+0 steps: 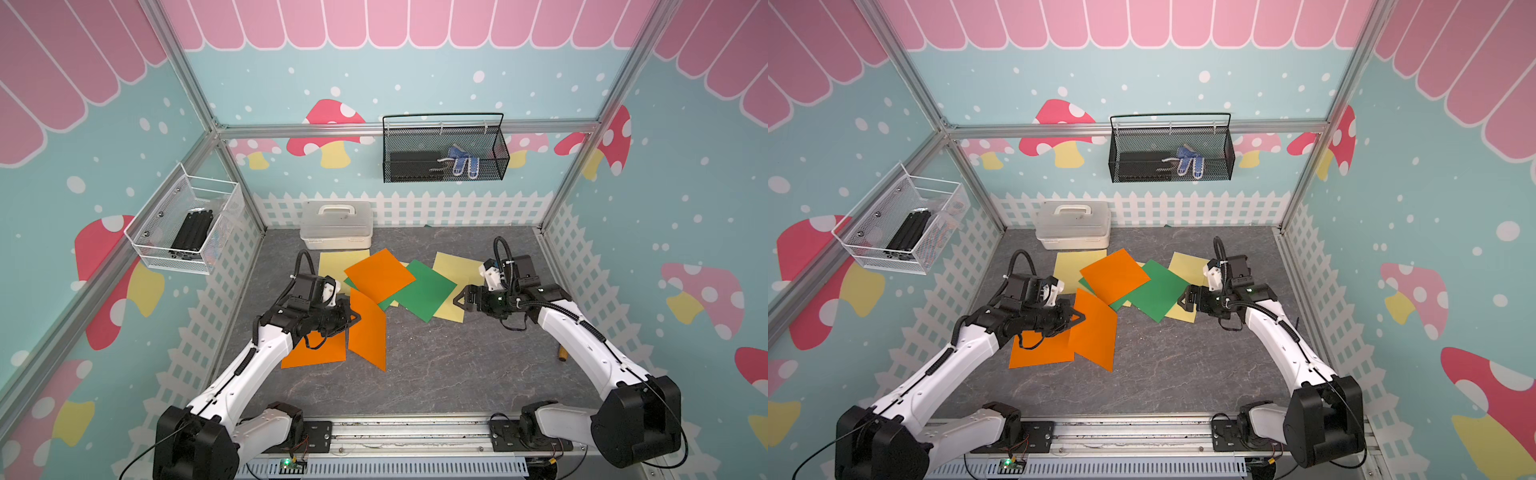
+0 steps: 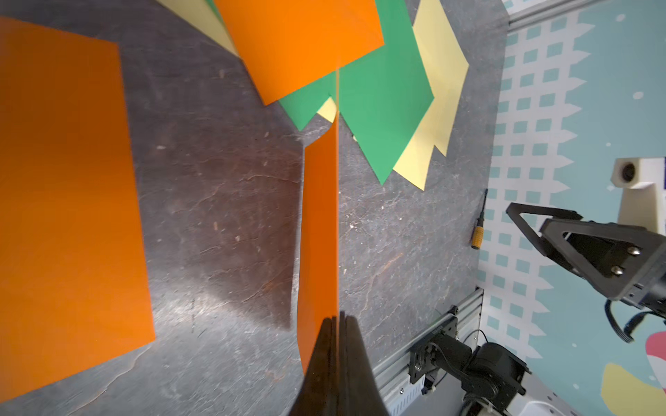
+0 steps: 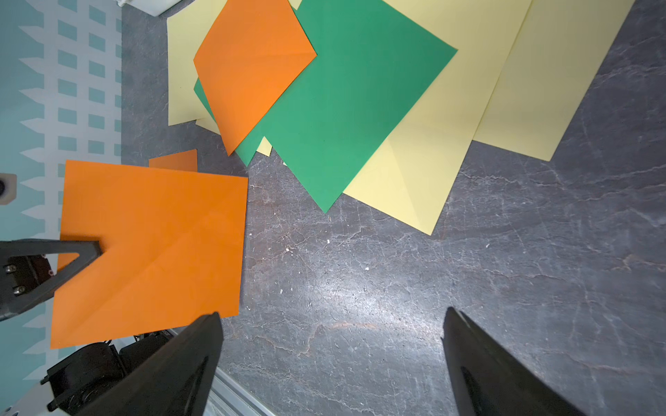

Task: Sort the scattered colored papers by color
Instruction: Place the colored paper.

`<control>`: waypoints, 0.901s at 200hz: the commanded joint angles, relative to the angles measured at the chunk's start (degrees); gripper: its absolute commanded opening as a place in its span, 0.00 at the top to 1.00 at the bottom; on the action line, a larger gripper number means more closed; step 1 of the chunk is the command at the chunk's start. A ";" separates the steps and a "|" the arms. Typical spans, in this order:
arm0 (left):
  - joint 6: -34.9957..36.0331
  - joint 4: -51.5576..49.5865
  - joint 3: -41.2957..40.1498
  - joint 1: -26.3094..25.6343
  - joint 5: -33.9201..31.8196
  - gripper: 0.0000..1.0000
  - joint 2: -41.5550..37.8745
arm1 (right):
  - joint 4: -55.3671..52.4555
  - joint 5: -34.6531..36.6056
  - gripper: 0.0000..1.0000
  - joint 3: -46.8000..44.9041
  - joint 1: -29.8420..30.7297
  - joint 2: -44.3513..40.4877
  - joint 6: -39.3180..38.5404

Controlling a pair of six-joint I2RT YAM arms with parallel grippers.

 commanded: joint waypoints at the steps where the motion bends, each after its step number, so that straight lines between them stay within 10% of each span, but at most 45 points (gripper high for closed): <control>1: -0.04 -3.66 -3.22 3.90 -2.13 1.00 -3.21 | 1.21 -1.13 0.02 -0.83 -0.12 1.09 -0.35; 180: 11.53 -18.79 9.78 15.56 -9.48 1.00 5.10 | 1.89 -2.11 0.02 -0.46 -0.14 2.33 -1.56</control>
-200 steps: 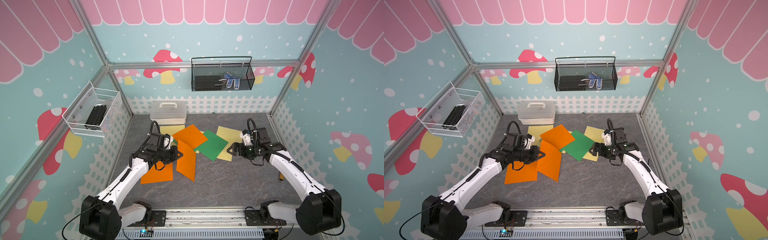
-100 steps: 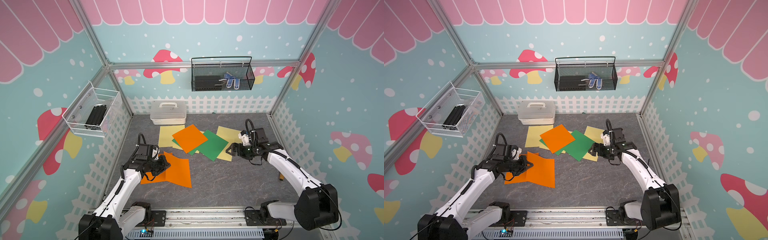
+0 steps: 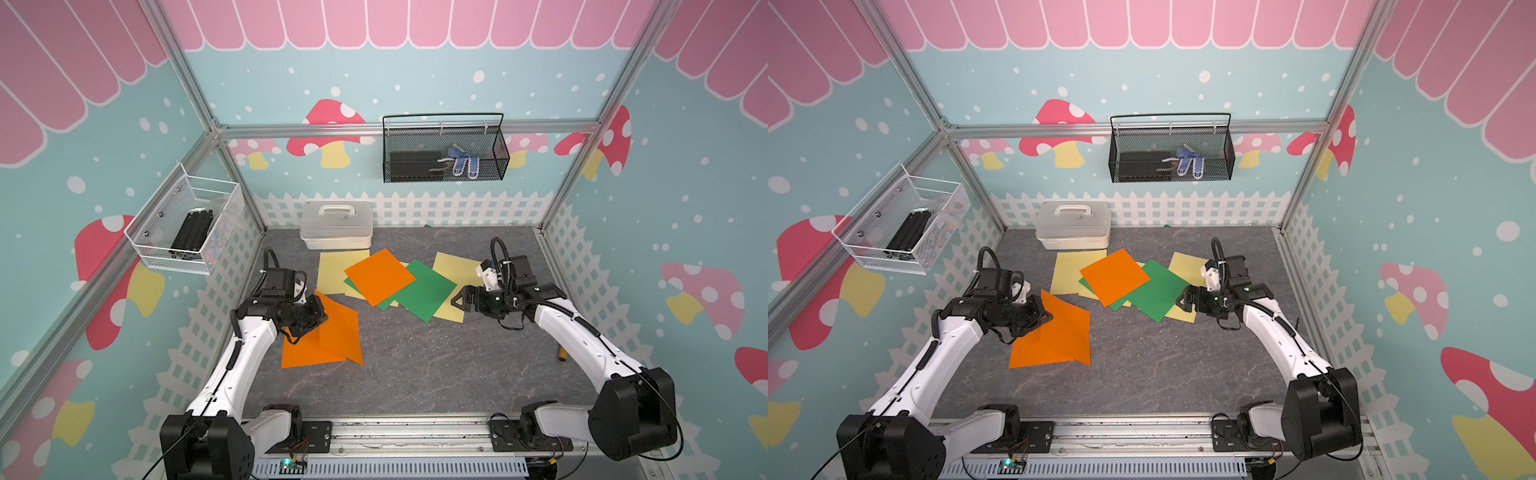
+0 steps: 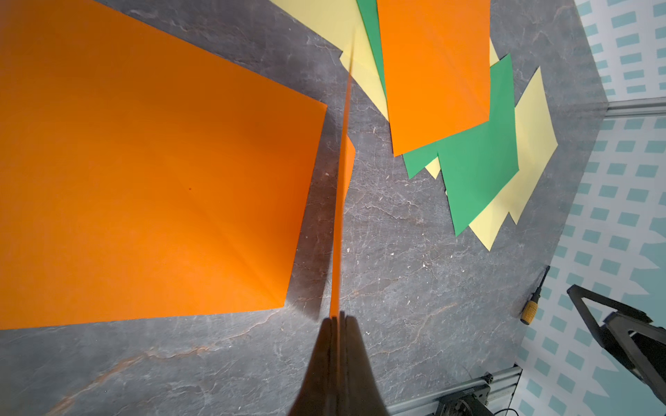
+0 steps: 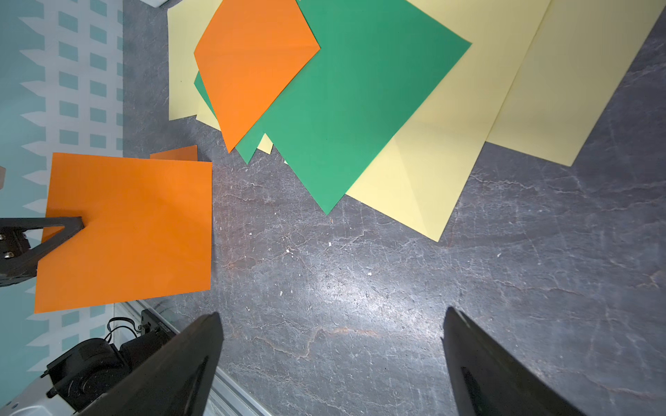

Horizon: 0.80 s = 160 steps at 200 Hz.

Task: Sort the scattered colored papers by color
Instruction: Place the colored paper.

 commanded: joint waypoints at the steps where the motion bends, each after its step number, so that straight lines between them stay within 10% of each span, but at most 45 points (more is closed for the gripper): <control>1: 3.66 -3.49 1.17 1.30 -2.78 1.00 0.85 | 0.29 -0.74 0.02 -0.19 -0.10 0.63 -0.89; 160: 8.23 -1.57 4.73 7.61 -0.80 1.00 9.12 | 0.92 -2.75 0.02 0.79 -0.18 2.70 -1.49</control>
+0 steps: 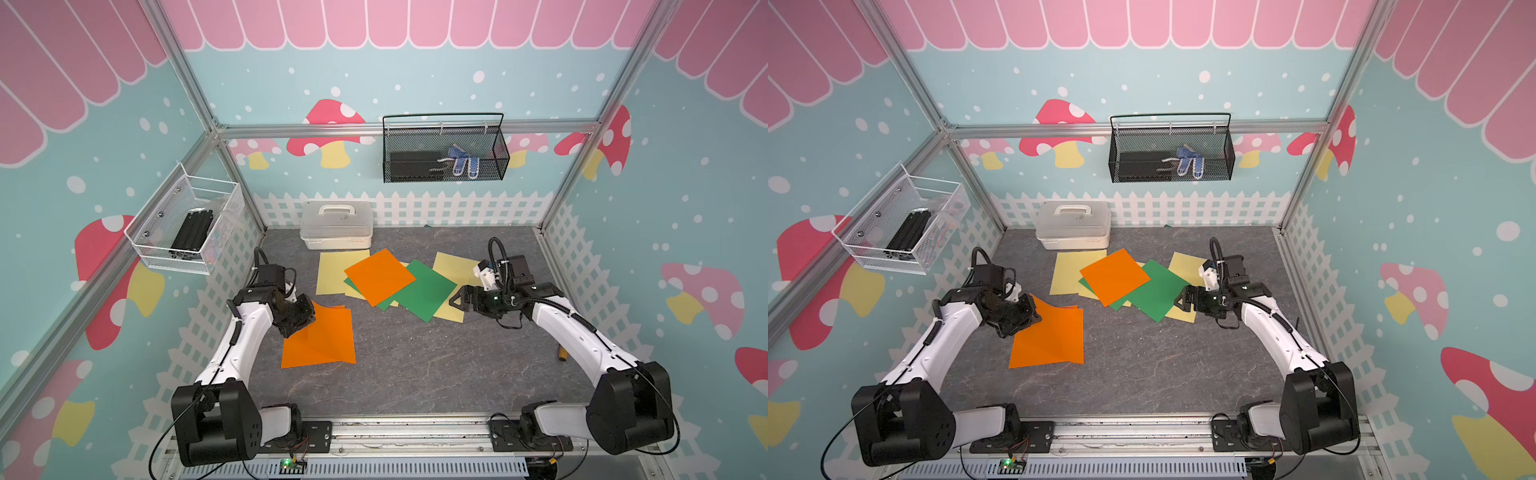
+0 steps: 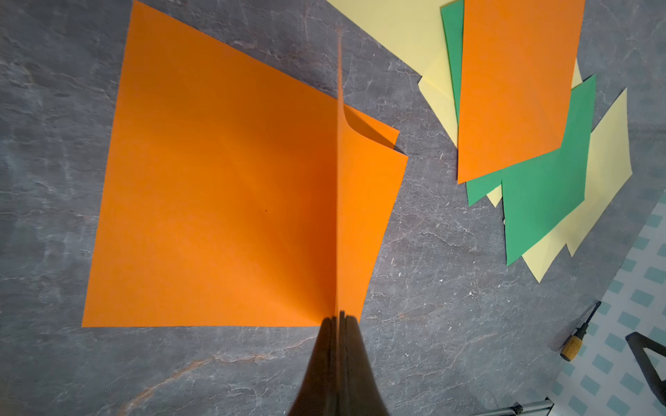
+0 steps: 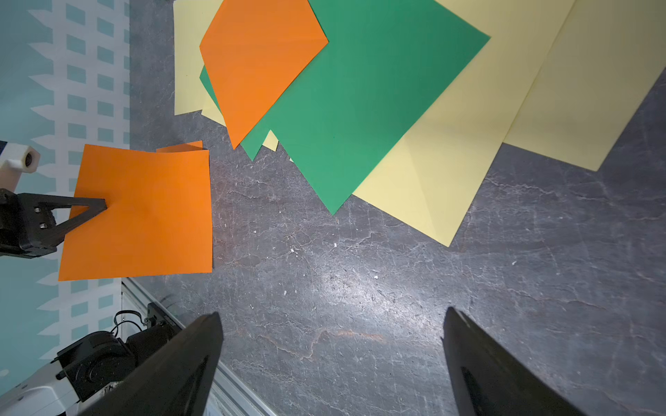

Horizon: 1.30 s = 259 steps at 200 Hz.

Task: Sort the scattered colored papers by color
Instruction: Place the colored paper.

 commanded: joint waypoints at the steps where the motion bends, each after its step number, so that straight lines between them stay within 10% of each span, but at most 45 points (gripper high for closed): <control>1: 2.37 0.42 2.22 1.02 1.22 1.00 1.10 | 0.08 -0.95 0.02 0.80 -0.16 0.80 -1.04; 259: 9.57 -5.63 6.44 4.77 -2.31 1.00 7.46 | 0.08 -1.39 0.02 2.22 -0.13 2.89 -1.27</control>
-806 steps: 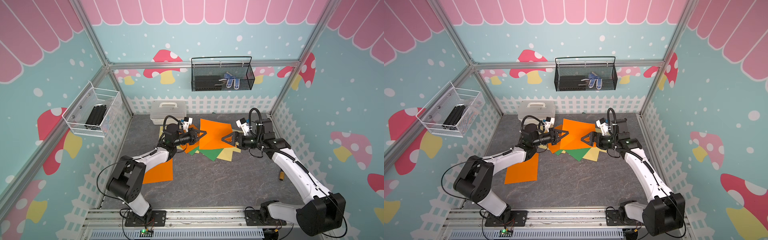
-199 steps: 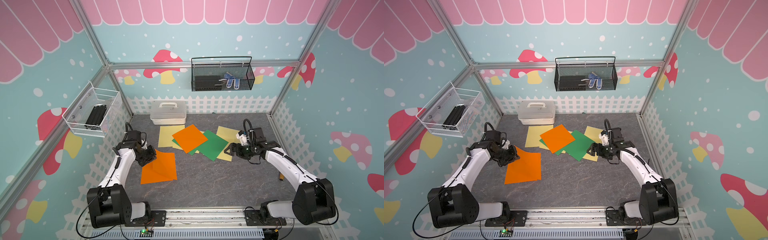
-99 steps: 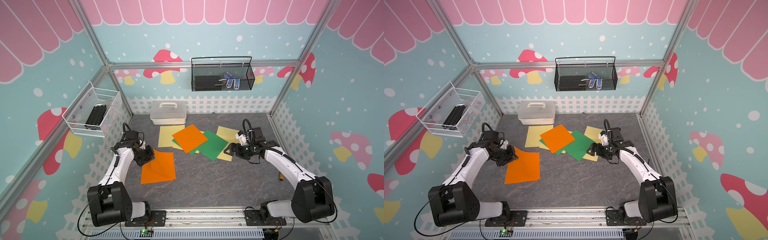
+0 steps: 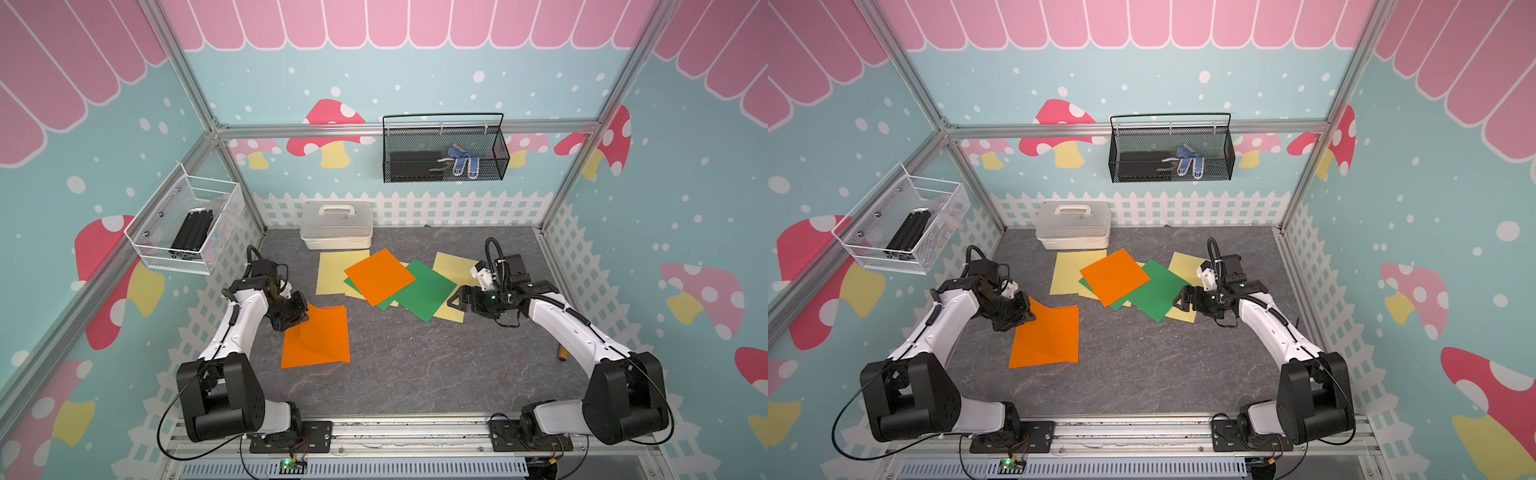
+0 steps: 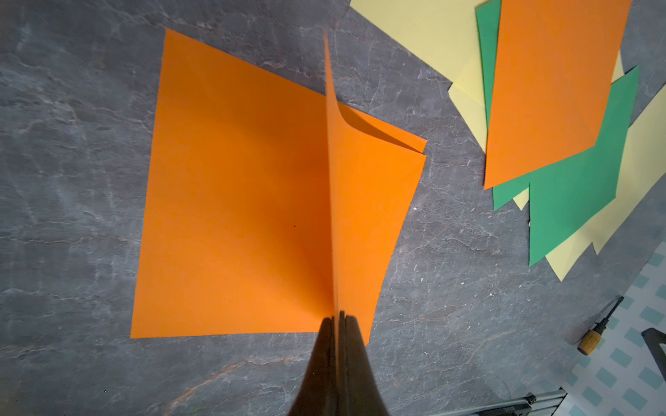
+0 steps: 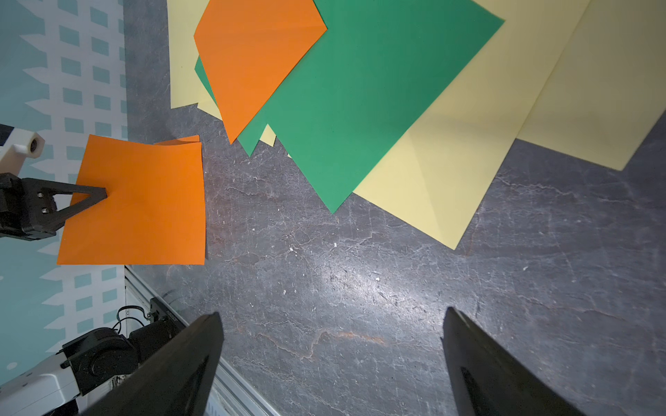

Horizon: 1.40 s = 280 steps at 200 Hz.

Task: Sort the scattered colored papers by color
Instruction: Place the colored paper.

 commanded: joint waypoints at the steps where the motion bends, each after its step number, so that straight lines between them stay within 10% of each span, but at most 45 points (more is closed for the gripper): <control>1: 2.16 -1.58 1.91 0.38 -2.36 1.00 0.91 | -0.12 -0.30 0.02 1.65 -0.14 0.61 -0.92; 75: 1.86 -1.64 2.07 0.44 -4.74 1.00 3.51 | -0.14 -0.69 0.02 1.78 -0.10 0.82 -0.96; 126: 1.33 -1.90 2.07 1.10 -6.87 0.74 3.43 | -0.17 -0.65 0.02 1.73 -0.09 0.93 -1.13; 280: 1.06 -3.08 2.78 3.65 -12.64 0.68 2.48 | -0.16 -0.65 0.02 1.45 -0.17 0.90 -1.22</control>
